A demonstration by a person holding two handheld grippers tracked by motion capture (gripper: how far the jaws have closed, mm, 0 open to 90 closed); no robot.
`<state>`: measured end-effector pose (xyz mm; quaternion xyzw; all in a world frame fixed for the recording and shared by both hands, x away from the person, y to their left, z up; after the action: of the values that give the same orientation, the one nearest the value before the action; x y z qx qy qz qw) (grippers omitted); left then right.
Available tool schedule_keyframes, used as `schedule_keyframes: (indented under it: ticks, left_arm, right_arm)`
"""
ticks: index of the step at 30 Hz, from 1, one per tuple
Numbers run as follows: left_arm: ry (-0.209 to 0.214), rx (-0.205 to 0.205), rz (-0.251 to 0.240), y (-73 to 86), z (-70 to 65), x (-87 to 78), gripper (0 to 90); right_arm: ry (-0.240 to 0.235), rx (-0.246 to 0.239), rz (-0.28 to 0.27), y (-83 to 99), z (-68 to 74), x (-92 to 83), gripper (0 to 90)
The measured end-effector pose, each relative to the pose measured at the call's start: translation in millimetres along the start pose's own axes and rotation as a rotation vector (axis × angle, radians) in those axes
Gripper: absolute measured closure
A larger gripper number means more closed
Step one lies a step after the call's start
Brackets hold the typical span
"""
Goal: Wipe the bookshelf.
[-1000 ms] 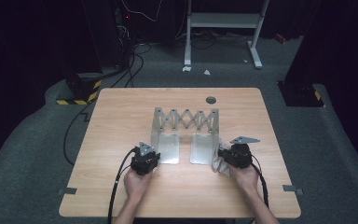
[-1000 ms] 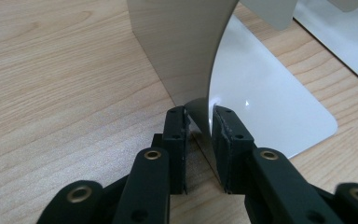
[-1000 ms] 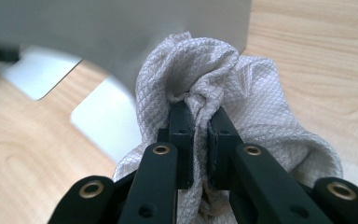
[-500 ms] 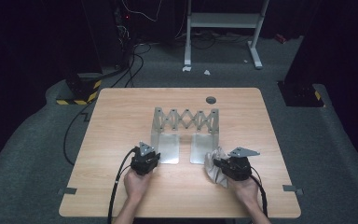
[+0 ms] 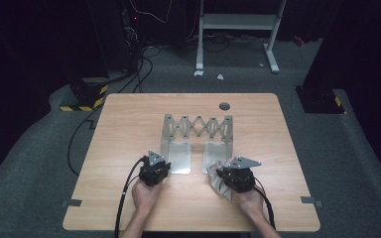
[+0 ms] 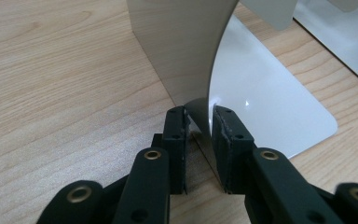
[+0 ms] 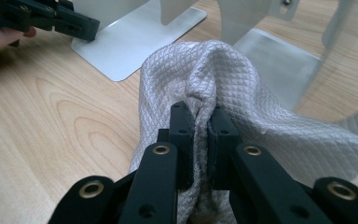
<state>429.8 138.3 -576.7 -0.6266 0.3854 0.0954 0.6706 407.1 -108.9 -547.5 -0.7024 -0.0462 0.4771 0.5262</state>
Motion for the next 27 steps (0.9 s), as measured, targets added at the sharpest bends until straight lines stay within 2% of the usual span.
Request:
schedule_keyframes:
  ticks: [6, 14, 27]
  left_arm:
    - [0.000, 0.000, 0.000, 0.0, 0.0, 0.0, 75.2]
    - [0.002, -0.002, 0.000, -0.1, 0.2, 0.1, 75.2]
    - [0.004, -0.002, -0.001, -1.6, 1.8, 1.5, 75.3]
  right_arm:
    - [0.034, -0.009, 0.018, 1.0, -3.7, 9.5, 83.4]
    - [0.076, -0.004, 0.039, 4.0, -12.8, 14.0, 83.5]
    - [0.132, 0.029, 0.061, 8.0, -33.1, 14.5, 83.6]
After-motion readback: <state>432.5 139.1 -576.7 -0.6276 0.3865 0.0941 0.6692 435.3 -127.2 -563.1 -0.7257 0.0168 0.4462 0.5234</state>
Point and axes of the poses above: each handheld gripper's, and its own axes: x roughly forward along the jaws, y roughly out of its underside, z roughly to its left, the point moved 7 cm from there along x, roughly forward along the jaws, and after that the axes turned 4 degrees about -x, right-handed, at the moved point
